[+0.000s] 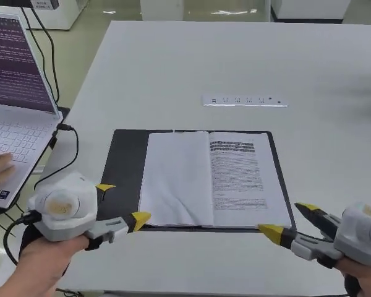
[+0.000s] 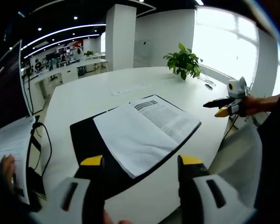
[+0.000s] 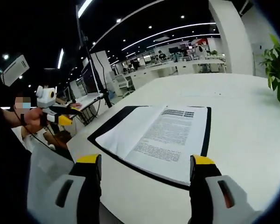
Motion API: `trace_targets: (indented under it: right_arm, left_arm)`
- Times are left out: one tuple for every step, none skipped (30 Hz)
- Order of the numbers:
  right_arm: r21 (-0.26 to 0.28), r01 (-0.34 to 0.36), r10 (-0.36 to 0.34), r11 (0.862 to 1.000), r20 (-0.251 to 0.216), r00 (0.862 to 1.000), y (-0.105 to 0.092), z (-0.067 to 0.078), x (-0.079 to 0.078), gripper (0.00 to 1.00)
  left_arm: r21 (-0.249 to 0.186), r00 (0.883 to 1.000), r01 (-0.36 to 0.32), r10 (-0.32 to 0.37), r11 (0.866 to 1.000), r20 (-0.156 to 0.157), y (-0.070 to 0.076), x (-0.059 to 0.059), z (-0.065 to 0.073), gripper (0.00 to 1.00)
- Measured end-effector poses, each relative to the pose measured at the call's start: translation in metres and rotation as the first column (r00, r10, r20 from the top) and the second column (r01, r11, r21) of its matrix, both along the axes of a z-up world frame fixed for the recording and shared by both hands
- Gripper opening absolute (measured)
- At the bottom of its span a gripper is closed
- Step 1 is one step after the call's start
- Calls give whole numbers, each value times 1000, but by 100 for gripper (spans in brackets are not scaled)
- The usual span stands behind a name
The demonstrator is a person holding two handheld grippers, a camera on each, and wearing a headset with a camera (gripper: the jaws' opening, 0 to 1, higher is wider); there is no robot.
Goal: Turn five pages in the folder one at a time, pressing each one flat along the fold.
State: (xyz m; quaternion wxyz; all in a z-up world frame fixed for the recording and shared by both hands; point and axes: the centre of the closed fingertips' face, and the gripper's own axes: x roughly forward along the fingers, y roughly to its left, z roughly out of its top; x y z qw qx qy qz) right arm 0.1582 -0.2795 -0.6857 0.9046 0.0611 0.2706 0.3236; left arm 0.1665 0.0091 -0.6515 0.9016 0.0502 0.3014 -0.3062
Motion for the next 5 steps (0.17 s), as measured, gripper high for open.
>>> trace_targets:
  right_arm:
    - [-3, 1, -1, 1000, 1, 1000, -1, 1, -1, 78]
    - [-5, 4, -4, 1000, 4, 1000, -2, 4, -3, 78]
    - [-4, 9, -9, 1000, 7, 1000, -4, 5, -4, 79]
    - [1, 16, -16, 1000, 9, 1000, -6, 7, -4, 79]
    - [3, 19, -20, 1000, 11, 1000, -7, 9, -5, 80]
  left_arm:
    - [-9, 1000, -7, 7, 1000, 6, 1, -3, 3, 63]
    - [-11, 1000, -9, 9, 1000, 10, 3, -6, 5, 64]
    - [-10, 1000, -10, 10, 1000, 12, 4, -7, 6, 65]
    - [-6, 1000, -13, 13, 1000, 14, 6, -9, 7, 66]
    - [-3, 1000, -13, 13, 1000, 15, 6, -11, 7, 67]
